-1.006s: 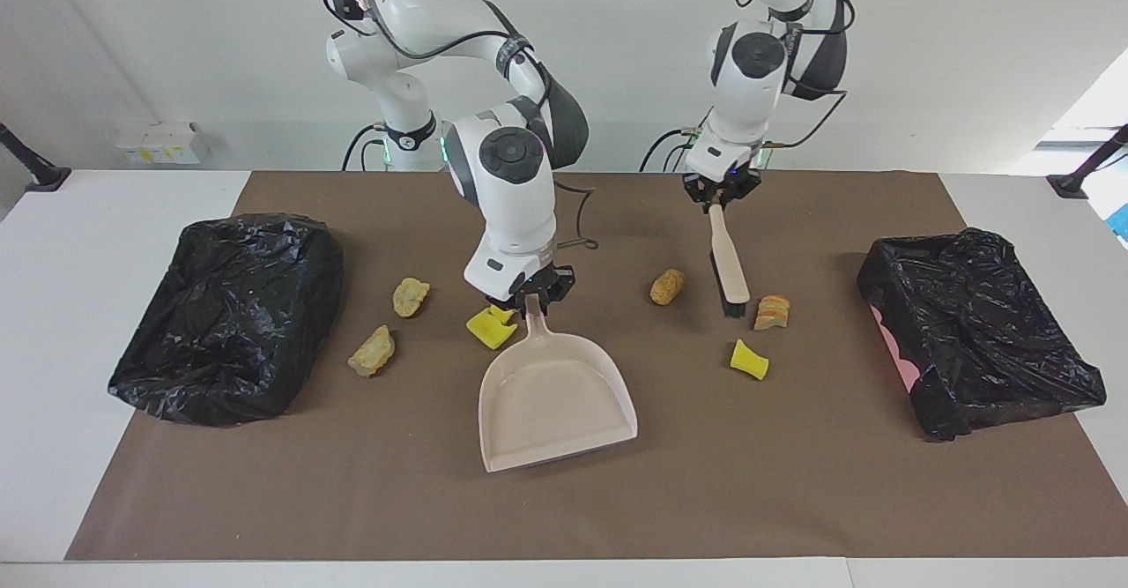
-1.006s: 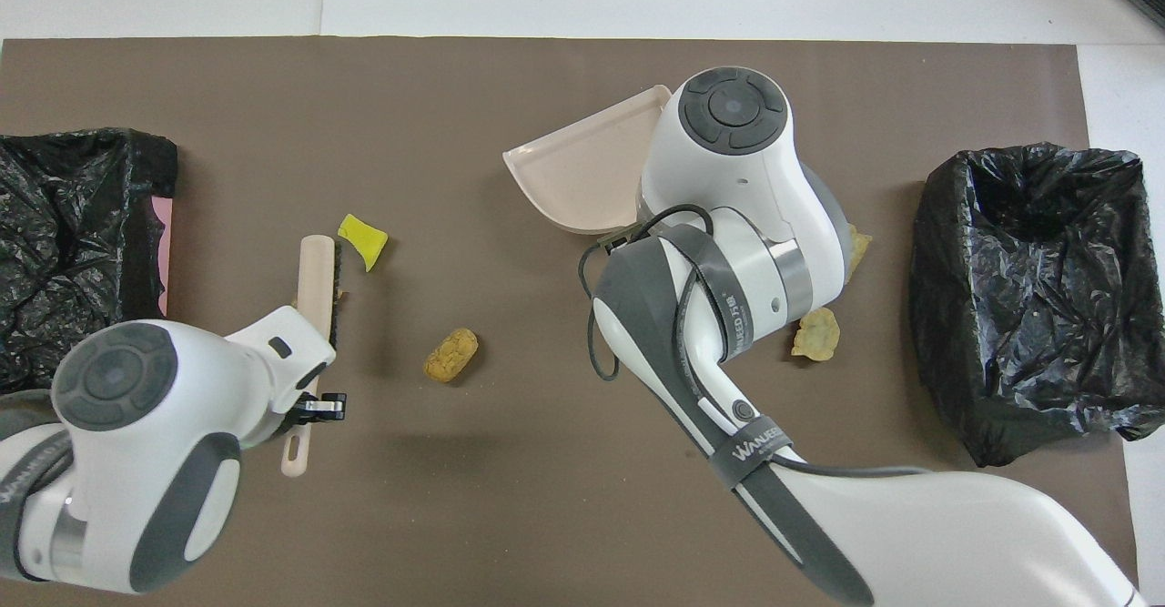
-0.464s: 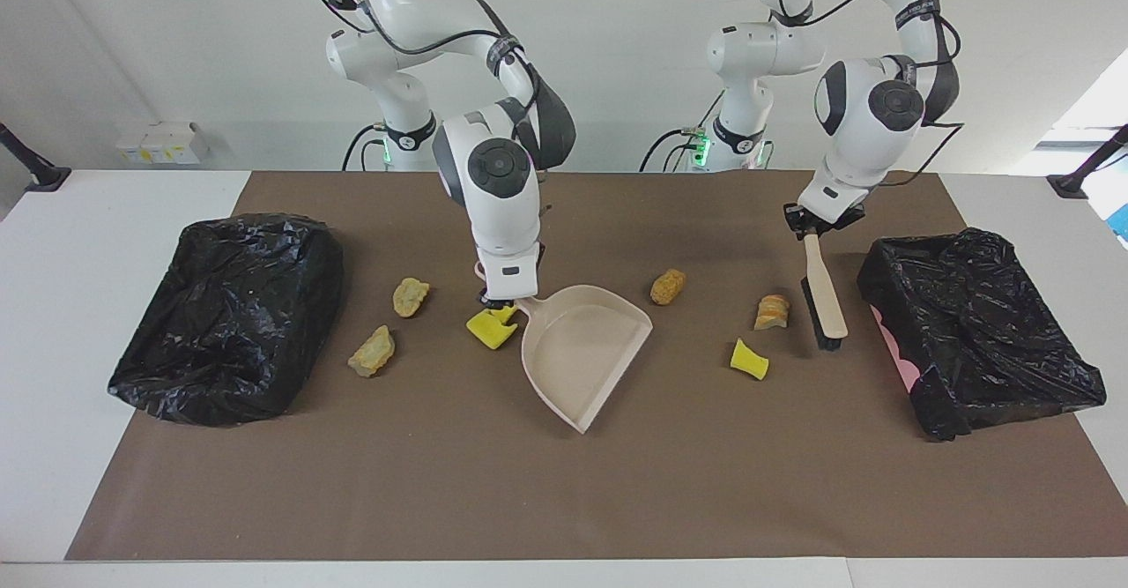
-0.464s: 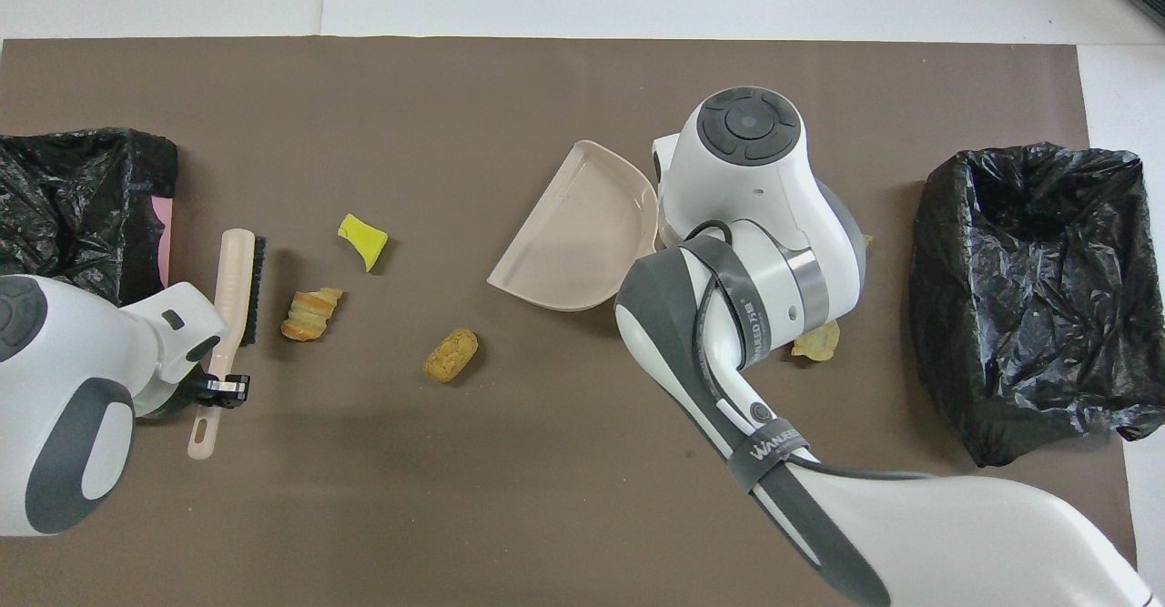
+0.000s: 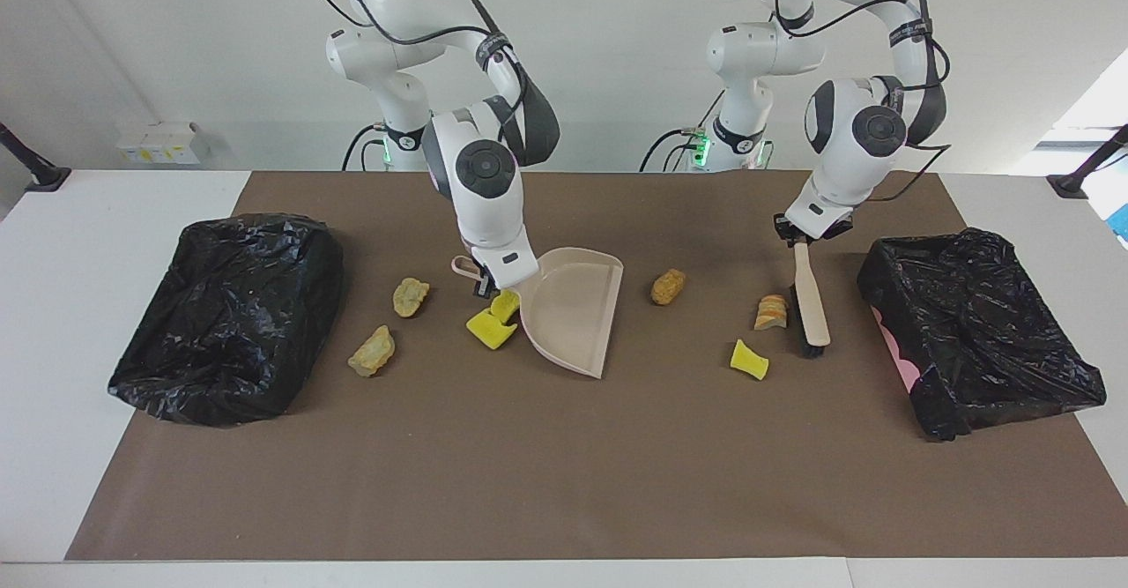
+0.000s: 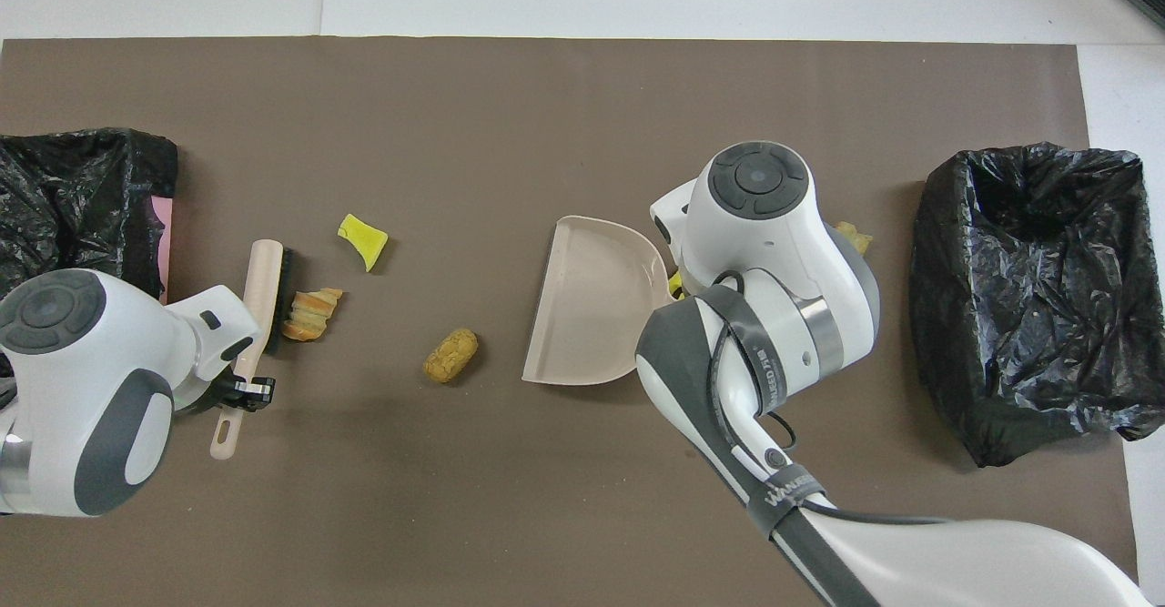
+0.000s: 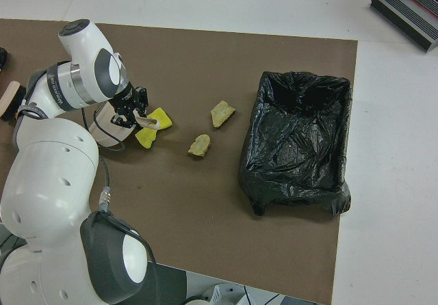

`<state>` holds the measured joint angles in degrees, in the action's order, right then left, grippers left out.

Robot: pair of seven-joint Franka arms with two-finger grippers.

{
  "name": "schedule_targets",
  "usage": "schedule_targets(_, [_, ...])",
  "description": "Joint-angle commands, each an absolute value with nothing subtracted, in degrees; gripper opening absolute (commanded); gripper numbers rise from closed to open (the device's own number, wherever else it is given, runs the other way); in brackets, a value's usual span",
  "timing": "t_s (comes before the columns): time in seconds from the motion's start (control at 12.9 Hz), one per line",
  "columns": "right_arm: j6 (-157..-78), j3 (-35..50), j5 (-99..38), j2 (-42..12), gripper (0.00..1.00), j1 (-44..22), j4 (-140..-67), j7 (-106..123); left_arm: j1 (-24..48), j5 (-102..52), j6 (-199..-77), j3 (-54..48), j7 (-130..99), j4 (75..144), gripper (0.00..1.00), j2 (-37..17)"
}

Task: Sweep and dump trash in bin

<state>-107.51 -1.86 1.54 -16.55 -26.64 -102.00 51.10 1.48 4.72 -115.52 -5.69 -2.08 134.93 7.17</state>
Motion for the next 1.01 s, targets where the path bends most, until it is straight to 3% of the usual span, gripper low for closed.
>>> schedule_targets(0.0, [-113.4,-1.5,4.6,-11.8,0.00,-28.0,-109.8,52.4,4.0,4.7,-118.4,-5.9,-2.9,136.1,0.00,7.2])
schedule_targets(0.93, [-115.6,-1.4,5.9,-13.5,0.00,-31.2,-110.2,47.8,6.2,-11.8,-120.9,-22.9,-8.4,136.6,0.00,6.5])
